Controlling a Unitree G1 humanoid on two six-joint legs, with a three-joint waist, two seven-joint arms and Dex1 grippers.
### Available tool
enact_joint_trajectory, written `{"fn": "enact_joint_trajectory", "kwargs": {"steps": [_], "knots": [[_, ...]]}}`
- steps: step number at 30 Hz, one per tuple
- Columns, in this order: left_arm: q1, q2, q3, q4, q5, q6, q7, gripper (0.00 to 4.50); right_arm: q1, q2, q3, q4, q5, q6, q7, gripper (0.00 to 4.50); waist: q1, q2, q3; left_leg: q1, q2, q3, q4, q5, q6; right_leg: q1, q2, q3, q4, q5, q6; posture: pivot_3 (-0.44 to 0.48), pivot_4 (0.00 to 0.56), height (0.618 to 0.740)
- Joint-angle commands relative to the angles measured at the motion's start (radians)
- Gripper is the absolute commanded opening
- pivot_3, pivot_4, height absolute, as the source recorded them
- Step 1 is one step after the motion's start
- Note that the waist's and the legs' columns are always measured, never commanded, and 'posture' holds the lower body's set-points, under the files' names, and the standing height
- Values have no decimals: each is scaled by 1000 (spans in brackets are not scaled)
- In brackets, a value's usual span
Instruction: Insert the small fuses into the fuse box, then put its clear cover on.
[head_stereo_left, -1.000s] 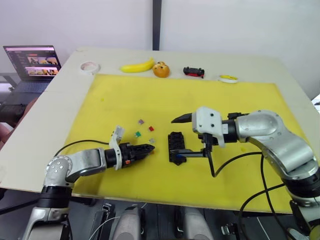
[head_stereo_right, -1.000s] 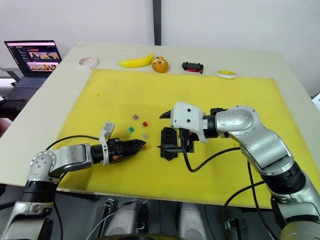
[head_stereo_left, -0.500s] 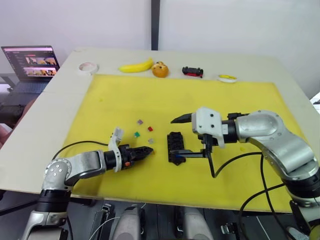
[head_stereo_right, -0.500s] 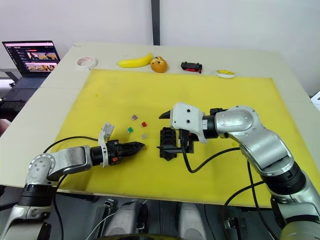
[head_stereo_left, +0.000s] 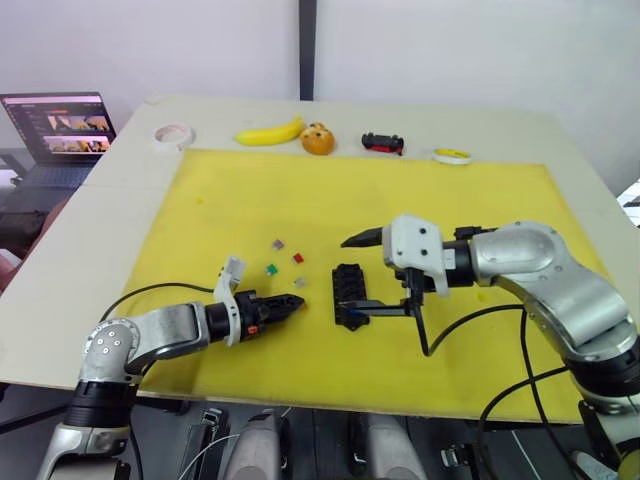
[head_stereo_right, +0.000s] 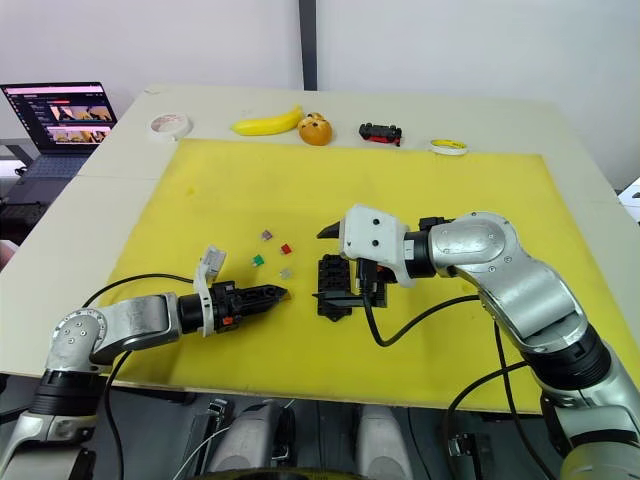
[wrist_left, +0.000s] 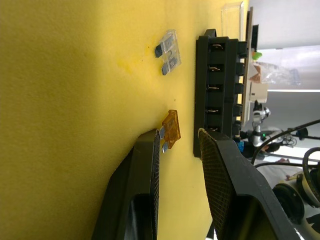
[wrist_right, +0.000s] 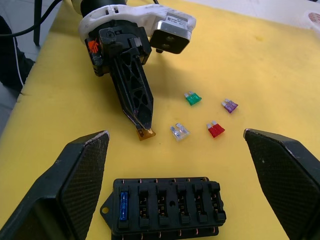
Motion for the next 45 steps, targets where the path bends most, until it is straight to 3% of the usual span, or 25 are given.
{"fn": "enact_joint_trajectory", "kwargs": {"steps": [1,4,8,19,35,40,43,45], "knots": [[23,13,-27,-8,3,3,14,1328,-12,-2,-31,-36,10,-4,-6,4500,0,0,0,0,0,0,0,0,0,0,0,0,0,0,0,0,150,737],[22,12,-32,-7,3,-2,19,1328,-11,-2,-31,-33,9,-6,-5,4500,0,0,0,0,0,0,0,0,0,0,0,0,-1,0,0,0,150,737],[27,16,-35,-13,3,-7,18,110,-10,-3,-32,-31,9,-7,-5,4500,0,0,0,0,0,0,0,0,0,0,0,0,-1,0,0,0,150,737],[38,26,-43,-22,3,-17,16,110,-3,-3,-33,-31,9,-10,-5,4500,-1,0,0,0,1,0,-1,0,0,0,0,0,-2,0,0,0,150,737],[71,120,73,-55,3,18,-208,110,-5,0,-29,-32,10,-9,-5,4500,-6,1,0,-2,2,0,-1,0,0,-1,0,0,-3,0,0,0,150,737],[73,132,35,-56,3,3,-174,110,-8,2,-26,-28,9,-13,-3,4500,-3,1,0,-3,1,0,-1,0,0,-2,-1,0,-4,0,0,0,150,737],[67,109,18,-61,3,2,-174,865,-10,3,-25,-28,8,-13,-2,4500,-2,1,0,-4,1,0,-1,0,0,-2,-1,0,-5,0,0,0,150,737],[62,94,10,-69,3,-4,-162,1851,-12,3,-24,-31,10,-10,-2,4500,-1,1,0,-4,1,0,-1,0,0,-3,-1,0,-5,0,0,0,150,737]]}}
